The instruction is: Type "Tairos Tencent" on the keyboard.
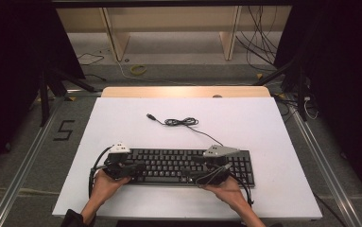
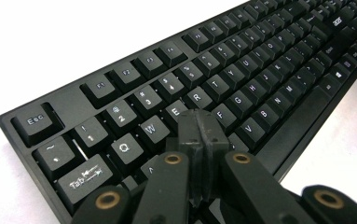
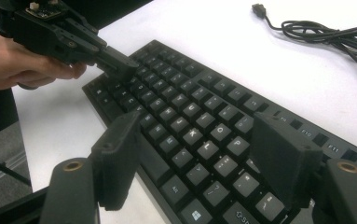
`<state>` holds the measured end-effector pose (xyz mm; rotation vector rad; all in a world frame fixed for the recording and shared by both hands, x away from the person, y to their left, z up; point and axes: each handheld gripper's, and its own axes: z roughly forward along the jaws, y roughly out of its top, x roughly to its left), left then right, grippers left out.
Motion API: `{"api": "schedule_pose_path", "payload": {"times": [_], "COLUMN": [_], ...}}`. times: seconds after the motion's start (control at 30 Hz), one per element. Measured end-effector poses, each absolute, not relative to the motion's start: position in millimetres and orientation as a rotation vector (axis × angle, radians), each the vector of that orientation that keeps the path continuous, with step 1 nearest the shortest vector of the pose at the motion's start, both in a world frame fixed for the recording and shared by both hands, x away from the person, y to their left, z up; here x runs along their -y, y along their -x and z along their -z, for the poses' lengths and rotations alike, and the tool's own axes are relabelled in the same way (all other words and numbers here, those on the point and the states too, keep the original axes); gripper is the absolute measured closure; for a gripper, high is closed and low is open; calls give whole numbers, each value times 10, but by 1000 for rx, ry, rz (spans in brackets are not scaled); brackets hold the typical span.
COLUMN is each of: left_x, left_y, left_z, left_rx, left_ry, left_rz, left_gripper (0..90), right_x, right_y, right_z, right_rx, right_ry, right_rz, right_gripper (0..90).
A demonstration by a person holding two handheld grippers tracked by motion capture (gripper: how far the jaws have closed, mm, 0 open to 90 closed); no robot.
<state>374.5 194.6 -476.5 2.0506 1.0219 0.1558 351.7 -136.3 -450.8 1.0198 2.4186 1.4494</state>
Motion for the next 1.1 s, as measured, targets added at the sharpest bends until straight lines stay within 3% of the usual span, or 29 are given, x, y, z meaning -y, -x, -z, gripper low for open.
{"api": "schedule_pose_path", "payload": {"times": [1.1], "left_x": [-1954], "left_y": [-3787], "left_z": [4813], "left_rx": [-1056], "left_ry": [-2054], "left_rz": [-120], "left_gripper": [891], "right_x": [1447], "right_y": [-3470], "right_z": [4517], "right_rx": [-2418], "right_ry": [-1020], "right_rz": [-1439], "right_gripper": [347]}}
